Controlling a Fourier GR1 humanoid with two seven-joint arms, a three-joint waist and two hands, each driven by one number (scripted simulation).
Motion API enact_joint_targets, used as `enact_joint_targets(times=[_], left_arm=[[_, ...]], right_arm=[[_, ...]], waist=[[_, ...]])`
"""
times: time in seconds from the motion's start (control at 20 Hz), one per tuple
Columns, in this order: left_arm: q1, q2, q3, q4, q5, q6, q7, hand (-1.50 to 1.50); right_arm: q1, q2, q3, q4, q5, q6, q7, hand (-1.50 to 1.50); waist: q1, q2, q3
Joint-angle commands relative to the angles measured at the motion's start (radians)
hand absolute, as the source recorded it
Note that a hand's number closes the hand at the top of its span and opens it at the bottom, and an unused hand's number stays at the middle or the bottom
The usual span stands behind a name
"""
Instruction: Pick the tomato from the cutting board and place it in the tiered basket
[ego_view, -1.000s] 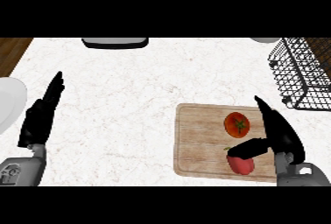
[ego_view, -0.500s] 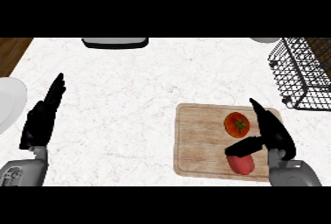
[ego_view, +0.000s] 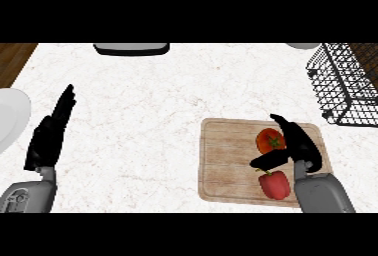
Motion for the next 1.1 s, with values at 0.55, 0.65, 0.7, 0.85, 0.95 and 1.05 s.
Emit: enact_joint_targets(times=[0.55, 0.65, 0.7, 0.85, 0.95, 1.05], left_arm=[[0.003, -0.005, 0.029, 0.022, -0.024, -0.013, -0.028, 0.0], [-0.059, 0.004, 0.053, 0.083, -0.017, -0.025, -0.029, 0.0], [-0.019, -0.014, 0.032, 0.048, -0.023, -0.012, -0.019, 0.0], [-0.018, -0.002, 0.025, -0.005, -0.009, -0.036, 0.005, 0.0], [0.006, 0.012, 0.036, -0.004, -0.007, -0.048, -0.006, 0.0], [0.01, -0.003, 0.04, -0.025, -0.009, -0.038, -0.001, 0.0]], right_arm=[[-0.023, 0.031, -0.002, 0.024, 0.028, 0.036, -0.115, 1.5], [-0.018, 0.026, 0.035, -0.029, 0.049, 0.092, -0.102, 1.5], [-0.062, 0.029, 0.072, -0.029, 0.067, 0.107, -0.096, 1.5], [-0.086, 0.007, 0.207, 0.076, 0.172, 0.111, -0.203, 1.5], [-0.097, -0.012, 0.215, 0.061, 0.183, 0.123, -0.248, 1.5], [-0.044, 0.002, 0.212, 0.024, 0.205, 0.072, -0.29, 1.5]], waist=[[-0.002, 0.0, 0.0], [-0.004, 0.0, 0.0], [-0.001, 0.0, 0.0], [0.014, 0.001, 0.0], [0.006, 0.0, 0.0], [0.0, 0.0, 0.0]])
